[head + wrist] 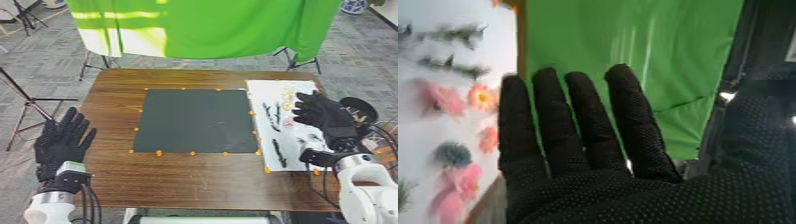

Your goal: Arrange flowers

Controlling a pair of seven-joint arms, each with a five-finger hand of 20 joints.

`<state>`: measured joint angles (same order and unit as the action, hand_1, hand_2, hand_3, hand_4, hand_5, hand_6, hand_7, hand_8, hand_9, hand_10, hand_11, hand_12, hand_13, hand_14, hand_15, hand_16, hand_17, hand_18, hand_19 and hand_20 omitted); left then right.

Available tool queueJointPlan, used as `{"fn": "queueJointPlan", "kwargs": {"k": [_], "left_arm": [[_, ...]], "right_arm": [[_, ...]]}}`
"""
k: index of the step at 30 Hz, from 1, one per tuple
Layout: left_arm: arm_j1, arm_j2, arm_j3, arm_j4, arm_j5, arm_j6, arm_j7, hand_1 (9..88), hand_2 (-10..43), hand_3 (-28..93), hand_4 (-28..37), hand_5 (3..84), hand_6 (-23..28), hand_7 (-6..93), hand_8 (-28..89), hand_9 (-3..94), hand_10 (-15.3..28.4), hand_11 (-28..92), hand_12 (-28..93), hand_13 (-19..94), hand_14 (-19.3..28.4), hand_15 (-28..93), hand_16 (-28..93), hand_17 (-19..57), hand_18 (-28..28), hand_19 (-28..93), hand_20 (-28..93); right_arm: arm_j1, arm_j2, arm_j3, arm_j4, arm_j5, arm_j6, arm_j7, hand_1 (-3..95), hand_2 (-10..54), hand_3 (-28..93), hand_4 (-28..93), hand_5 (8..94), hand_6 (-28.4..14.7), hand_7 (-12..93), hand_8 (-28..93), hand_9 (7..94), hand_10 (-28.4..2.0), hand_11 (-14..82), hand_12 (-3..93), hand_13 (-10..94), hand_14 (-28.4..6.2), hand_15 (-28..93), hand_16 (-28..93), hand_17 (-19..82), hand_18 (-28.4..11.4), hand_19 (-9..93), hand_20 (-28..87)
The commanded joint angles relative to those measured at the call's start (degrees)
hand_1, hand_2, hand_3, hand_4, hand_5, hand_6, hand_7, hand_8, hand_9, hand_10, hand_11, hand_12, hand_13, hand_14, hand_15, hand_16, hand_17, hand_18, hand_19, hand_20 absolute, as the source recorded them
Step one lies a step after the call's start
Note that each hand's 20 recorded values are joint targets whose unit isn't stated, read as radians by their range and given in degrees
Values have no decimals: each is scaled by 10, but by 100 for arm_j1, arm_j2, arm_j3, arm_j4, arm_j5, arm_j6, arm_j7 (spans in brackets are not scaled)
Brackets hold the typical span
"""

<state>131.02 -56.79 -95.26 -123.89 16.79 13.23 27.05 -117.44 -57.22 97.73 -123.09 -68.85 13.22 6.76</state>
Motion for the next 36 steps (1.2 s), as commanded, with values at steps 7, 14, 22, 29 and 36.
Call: {"fn": "queueJointPlan", "kwargs": {"k": [7, 14, 22, 29, 36], "left_arm": [[197, -31, -61, -59, 31, -24, -80, 239, 161, 684, -283, 407, 96, 78, -60, 263, 141, 169, 79, 142, 113, 203, -74, -65, 108, 293, 79], [64, -15, -2, -4, 48, -55, -130, 244, 159, 688, -283, 418, 102, 94, -63, 281, 151, 188, 94, 161, 129, 236, -67, -64, 112, 301, 79], [129, -48, 59, -19, -149, 110, -55, 242, 162, 683, -283, 422, 104, 90, -67, 291, 156, 190, 92, 167, 147, 266, -65, -68, 119, 313, 80], [175, -29, 65, -28, -224, 149, -54, 238, 162, 689, -283, 423, 104, 92, -66, 296, 158, 195, 92, 173, 152, 278, -66, -69, 124, 321, 81], [114, -33, 102, -13, -256, 163, -112, 240, 162, 691, -283, 427, 106, 99, -64, 297, 158, 199, 95, 176, 155, 292, -65, -72, 128, 329, 83]], "right_arm": [[-726, 1104, 448, -845, -5188, -1754, 2063, 149, -92, 739, -258, 597, -44, 261, -123, 653, -178, 243, 217, 601, -153, 443, 205, 268, -226, 759, 337], [-588, 1283, 236, -854, -5321, -3017, 2428, 134, -95, 689, -268, 665, -39, 307, -118, 716, -181, 280, 239, 651, -157, 495, 221, 304, -230, 806, 344], [203, 1243, -837, -652, -5530, -3864, 2871, 138, -92, 654, -270, 663, -49, 240, -106, 700, -192, 226, 227, 636, -160, 449, 215, 300, -236, 809, 325], [698, 1174, -1600, -458, -5705, -4260, 3024, 154, -91, 642, -268, 675, -50, 239, -99, 708, -192, 235, 231, 648, -161, 456, 217, 303, -238, 817, 315], [964, 1246, -2485, -182, -6277, -3897, 3558, 266, -94, 676, -253, 686, -48, 227, -102, 722, -189, 231, 221, 666, -153, 447, 207, 317, -241, 832, 288]]}}
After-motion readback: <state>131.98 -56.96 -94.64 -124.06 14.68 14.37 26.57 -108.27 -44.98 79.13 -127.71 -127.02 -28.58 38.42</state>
